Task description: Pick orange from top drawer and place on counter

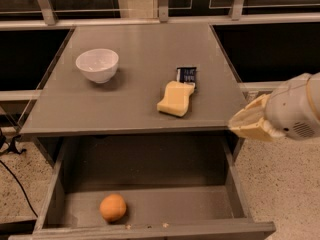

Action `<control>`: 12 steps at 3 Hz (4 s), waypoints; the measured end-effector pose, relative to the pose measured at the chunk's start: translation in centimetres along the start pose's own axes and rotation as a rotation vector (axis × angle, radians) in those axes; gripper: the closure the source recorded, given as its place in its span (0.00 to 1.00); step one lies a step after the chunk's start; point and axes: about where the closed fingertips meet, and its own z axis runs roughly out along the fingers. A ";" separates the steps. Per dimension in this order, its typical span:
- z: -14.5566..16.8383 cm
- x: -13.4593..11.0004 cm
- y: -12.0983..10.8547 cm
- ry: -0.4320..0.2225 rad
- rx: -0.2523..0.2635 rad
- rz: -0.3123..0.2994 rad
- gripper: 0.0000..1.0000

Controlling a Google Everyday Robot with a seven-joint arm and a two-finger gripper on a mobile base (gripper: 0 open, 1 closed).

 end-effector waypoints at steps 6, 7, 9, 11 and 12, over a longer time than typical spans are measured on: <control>8.5 -2.0 5.9 -0.199 -0.235 -0.104 1.00; 10.2 -2.2 7.4 -0.232 -0.243 -0.089 1.00; 14.7 -3.3 9.2 -0.274 -0.283 -0.104 1.00; 17.2 -3.6 10.5 -0.261 -0.329 -0.129 1.00; 17.9 -3.5 11.2 -0.226 -0.344 -0.139 1.00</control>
Offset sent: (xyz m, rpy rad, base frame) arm 0.0077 0.0801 -0.0593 0.0967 0.0777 0.4569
